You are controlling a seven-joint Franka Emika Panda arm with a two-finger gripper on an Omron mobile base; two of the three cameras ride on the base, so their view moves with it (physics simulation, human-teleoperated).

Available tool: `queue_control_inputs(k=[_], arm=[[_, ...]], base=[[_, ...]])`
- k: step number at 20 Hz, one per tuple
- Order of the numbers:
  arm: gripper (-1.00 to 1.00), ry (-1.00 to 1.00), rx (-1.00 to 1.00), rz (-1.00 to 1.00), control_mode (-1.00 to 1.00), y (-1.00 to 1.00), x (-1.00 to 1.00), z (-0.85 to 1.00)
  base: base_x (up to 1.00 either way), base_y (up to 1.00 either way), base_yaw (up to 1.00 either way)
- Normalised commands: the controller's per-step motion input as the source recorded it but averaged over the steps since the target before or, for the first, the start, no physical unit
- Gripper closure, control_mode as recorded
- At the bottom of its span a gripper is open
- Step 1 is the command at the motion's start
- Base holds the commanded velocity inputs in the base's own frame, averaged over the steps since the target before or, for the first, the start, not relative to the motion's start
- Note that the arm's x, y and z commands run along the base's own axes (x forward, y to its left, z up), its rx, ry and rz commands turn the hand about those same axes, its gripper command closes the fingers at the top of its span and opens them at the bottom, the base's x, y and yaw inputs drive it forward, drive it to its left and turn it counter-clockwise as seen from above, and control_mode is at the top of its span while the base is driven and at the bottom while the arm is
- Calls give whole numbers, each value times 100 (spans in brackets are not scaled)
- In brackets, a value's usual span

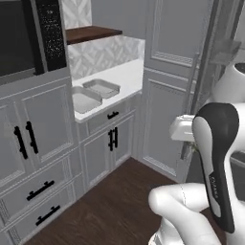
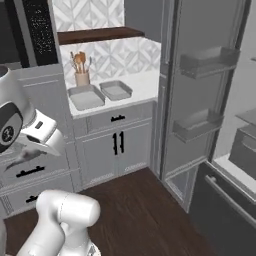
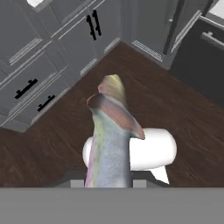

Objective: Place one carrot and one fish in each tupperware on the nearby counter, to pack two identical lunches.

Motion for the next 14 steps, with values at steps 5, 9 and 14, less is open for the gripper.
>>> queue_control_inputs(k=[5,9,14], arm=[[100,0,0,0,100,0,0,0],[100,0,0,0,100,0,0,0],[100,0,0,0,100,0,0,0]], base=[[80,14,38],[100,17,-5],[100,5,-29]])
